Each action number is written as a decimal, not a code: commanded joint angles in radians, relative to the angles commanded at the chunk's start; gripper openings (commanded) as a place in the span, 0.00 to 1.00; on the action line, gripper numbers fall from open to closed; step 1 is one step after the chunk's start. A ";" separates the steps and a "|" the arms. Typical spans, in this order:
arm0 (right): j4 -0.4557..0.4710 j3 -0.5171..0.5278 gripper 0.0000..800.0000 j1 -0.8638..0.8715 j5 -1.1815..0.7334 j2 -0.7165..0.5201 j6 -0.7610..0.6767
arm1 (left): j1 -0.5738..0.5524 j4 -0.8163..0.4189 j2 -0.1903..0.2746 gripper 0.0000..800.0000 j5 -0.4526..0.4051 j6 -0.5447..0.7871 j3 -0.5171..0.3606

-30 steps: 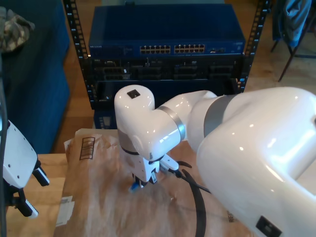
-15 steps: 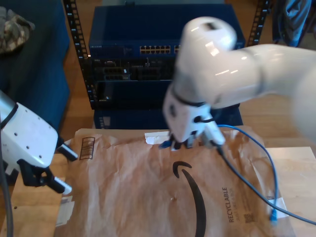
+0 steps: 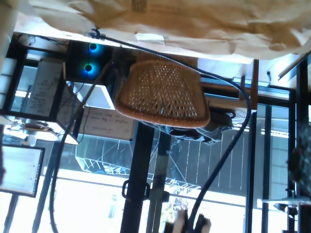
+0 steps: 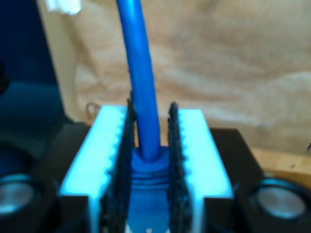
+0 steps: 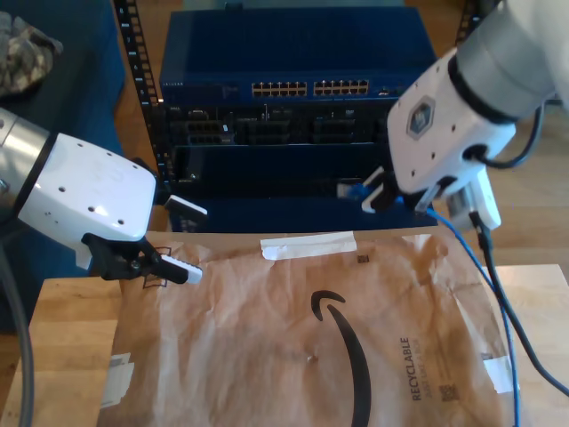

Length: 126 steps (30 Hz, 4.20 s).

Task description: Grab the cable and plug it in

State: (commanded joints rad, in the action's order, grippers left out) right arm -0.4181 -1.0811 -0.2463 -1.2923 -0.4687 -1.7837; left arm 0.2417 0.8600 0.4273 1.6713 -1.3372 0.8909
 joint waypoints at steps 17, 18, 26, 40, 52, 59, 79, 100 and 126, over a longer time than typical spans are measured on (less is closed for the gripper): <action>-0.049 -0.057 0.03 -0.072 -0.003 -0.011 -0.089 | -0.020 0.133 -0.049 1.00 0.000 -0.026 0.066; -0.046 -0.054 0.03 -0.074 -0.002 -0.021 -0.089 | -0.018 0.147 -0.054 1.00 0.002 -0.037 0.066; -0.044 0.072 0.03 -0.087 0.206 -0.109 -0.080 | -0.012 0.203 -0.107 1.00 0.074 -0.163 0.114; 0.055 0.135 0.03 -0.193 0.407 -0.115 -0.091 | 0.043 0.305 -0.233 0.99 0.195 -0.443 0.230; 0.086 0.213 0.03 -0.201 0.623 -0.121 -0.095 | 0.029 0.405 -0.244 1.00 0.198 -0.583 0.279; 0.150 0.236 0.02 -0.201 0.661 -0.121 -0.133 | 0.005 0.456 -0.351 1.00 0.175 -0.575 0.354; 0.427 0.232 0.02 -0.238 0.761 -0.115 -0.321 | -0.080 0.453 -0.359 1.00 0.163 -0.601 0.382; 0.644 0.198 0.01 -0.276 0.763 -0.060 -0.531 | -0.089 0.453 -0.359 0.92 0.043 -0.614 0.388; 0.649 0.140 0.02 -0.279 0.792 0.014 -0.532 | -0.098 0.445 -0.359 0.46 0.023 -0.578 0.384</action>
State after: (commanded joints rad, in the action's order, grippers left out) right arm 0.2309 -0.9415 -0.5255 -0.5006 -0.4549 -2.3161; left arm 0.1435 1.3050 0.0683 1.6943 -1.9156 1.2745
